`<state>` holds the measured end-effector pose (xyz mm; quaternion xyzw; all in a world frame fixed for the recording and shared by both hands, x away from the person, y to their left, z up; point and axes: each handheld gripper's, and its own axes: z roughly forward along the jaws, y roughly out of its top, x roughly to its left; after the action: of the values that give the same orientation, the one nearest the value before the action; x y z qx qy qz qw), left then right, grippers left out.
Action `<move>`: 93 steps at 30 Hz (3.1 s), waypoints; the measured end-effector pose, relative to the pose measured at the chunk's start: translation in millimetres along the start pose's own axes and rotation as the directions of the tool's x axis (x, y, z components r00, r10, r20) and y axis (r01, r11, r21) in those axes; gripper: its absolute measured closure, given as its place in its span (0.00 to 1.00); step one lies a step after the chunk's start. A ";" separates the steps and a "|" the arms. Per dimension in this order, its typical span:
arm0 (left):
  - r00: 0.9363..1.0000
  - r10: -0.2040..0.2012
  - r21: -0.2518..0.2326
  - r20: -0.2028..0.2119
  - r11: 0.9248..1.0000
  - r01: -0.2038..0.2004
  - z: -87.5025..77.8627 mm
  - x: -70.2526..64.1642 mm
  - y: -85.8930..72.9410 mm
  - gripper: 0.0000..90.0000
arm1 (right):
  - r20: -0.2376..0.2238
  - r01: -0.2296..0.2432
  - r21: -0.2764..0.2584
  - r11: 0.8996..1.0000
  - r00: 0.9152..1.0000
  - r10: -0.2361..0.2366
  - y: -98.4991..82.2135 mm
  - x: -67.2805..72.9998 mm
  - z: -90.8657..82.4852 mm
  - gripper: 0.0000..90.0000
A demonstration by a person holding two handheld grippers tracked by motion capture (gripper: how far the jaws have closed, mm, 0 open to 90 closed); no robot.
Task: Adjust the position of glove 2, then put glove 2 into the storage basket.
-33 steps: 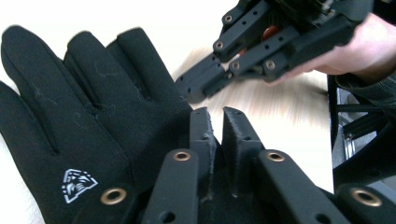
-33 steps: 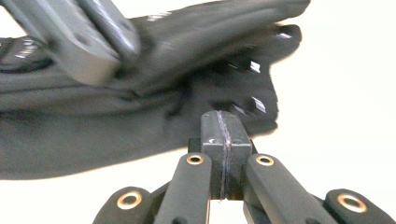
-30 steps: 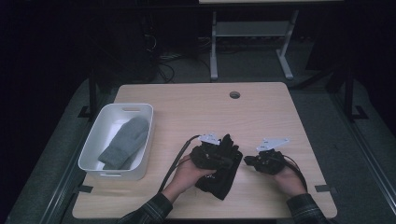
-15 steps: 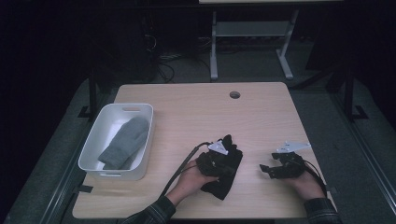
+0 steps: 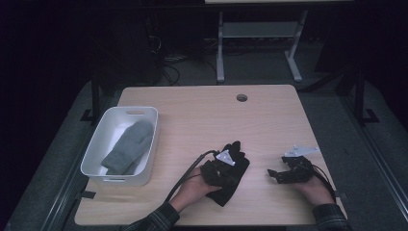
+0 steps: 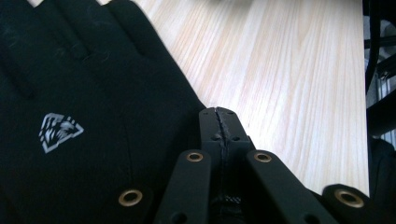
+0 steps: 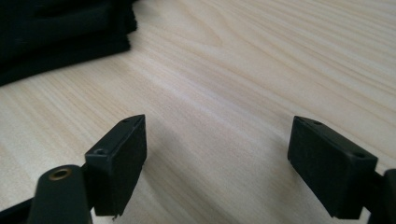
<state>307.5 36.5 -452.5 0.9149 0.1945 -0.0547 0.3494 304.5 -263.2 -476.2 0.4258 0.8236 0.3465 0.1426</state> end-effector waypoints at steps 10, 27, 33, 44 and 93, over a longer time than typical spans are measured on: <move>0.999 -0.019 0.041 -0.049 0.999 0.021 -23.7 9.8 -16.1 0.99 | 0.009 0.024 -0.018 1.000 1.000 -0.024 -3.2 3.2 1.8 0.17; 0.994 0.023 0.004 -0.111 1.000 -0.023 -50.8 10.2 -11.3 0.68 | -0.001 0.034 -0.036 0.999 0.999 -0.034 -5.6 3.3 3.5 0.12; 0.988 0.047 -0.035 -0.149 0.998 -0.053 -55.5 21.8 -4.4 0.41 | 0.000 0.035 -0.036 0.999 0.999 -0.035 -4.9 3.5 4.4 0.11; 0.982 0.040 -0.002 -0.183 0.999 -0.041 -30.3 45.5 -7.5 0.15 | 0.000 0.035 -0.036 0.999 0.999 -0.035 -4.8 3.6 4.7 0.11; 1.000 0.012 0.061 -0.016 0.998 -0.011 -31.5 39.3 -5.4 0.76 | 0.001 0.033 -0.035 0.999 0.999 -0.033 -4.5 3.9 4.8 0.11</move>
<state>340.3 73.5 -441.5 0.9267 0.1903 -0.0511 0.3201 302.0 -259.7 -482.5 0.4098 0.8242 0.3586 0.1557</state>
